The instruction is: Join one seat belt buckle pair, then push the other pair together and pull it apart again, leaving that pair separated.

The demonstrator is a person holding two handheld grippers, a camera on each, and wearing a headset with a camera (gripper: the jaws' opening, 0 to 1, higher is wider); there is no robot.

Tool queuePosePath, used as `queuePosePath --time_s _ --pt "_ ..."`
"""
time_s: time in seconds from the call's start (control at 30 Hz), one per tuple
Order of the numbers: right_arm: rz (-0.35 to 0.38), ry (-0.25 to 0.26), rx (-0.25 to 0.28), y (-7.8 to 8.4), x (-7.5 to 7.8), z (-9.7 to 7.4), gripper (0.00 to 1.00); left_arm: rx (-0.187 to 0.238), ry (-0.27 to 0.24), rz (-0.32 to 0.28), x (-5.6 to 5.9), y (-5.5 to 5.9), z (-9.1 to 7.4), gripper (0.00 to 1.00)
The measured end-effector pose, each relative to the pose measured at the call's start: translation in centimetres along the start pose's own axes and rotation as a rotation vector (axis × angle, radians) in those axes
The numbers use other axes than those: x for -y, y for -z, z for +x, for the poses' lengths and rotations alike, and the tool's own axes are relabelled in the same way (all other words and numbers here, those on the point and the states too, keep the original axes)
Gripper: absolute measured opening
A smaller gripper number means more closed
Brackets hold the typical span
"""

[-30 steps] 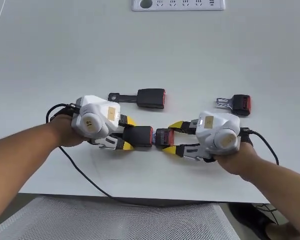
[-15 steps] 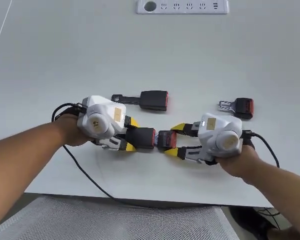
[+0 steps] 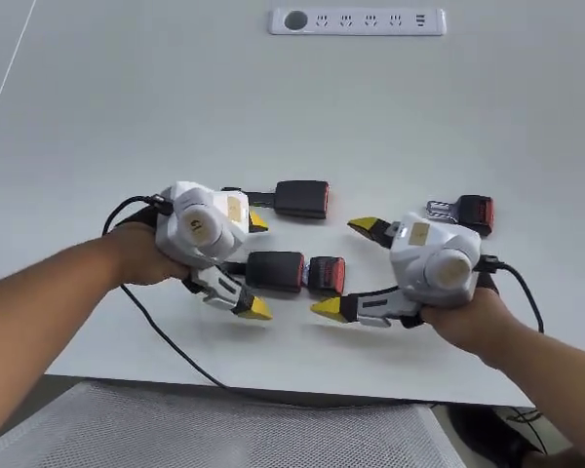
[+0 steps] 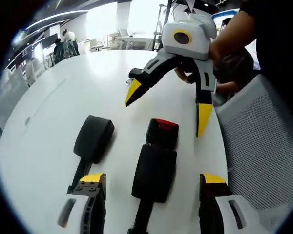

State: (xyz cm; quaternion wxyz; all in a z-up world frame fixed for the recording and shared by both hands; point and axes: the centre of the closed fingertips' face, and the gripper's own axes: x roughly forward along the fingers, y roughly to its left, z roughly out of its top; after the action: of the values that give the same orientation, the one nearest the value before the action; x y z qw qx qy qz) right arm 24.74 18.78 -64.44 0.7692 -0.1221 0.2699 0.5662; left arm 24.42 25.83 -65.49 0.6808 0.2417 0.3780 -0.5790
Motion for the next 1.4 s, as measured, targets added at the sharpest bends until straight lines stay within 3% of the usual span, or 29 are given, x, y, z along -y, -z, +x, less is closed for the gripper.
queuePosePath --time_s 0.07,0.17,0.27,0.4,0.67,1.0,1.13,1.4 --pt "0.005 0.014 0.02 -0.3 0.6 -1.1 0.81 -0.009 -0.044 0.022 -0.8 0.0 -0.6 0.83" --pt "0.036 0.062 -0.036 0.8 2.0 -2.6 0.88 0.014 -0.056 0.004 -1.3 -0.7 -1.3 0.85" --pt "0.037 0.089 0.011 0.3 3.4 -4.4 0.89 0.026 -0.081 0.015 -2.0 -1.4 -1.8 0.85" --pt "0.079 0.133 -0.002 0.6 5.4 -6.3 0.89 0.061 -0.112 0.006 -3.5 -2.8 -2.5 0.87" --pt "0.039 0.192 0.011 0.4 9.3 -9.5 0.9 0.069 -0.143 0.013 -5.6 -4.0 -2.7 0.87" --pt "0.036 0.168 -0.046 2.8 12.3 -11.5 0.93 0.064 -0.142 0.042 -7.9 -5.0 -2.2 0.83" --pt "0.044 0.14 -0.073 4.2 13.1 -11.9 0.91 0.026 -0.121 0.093 -8.2 -4.4 -1.4 0.79" --pt "0.053 0.081 -0.156 7.4 13.7 -12.4 0.79 0.0 -0.077 0.093 -8.4 -3.3 0.9 0.73"
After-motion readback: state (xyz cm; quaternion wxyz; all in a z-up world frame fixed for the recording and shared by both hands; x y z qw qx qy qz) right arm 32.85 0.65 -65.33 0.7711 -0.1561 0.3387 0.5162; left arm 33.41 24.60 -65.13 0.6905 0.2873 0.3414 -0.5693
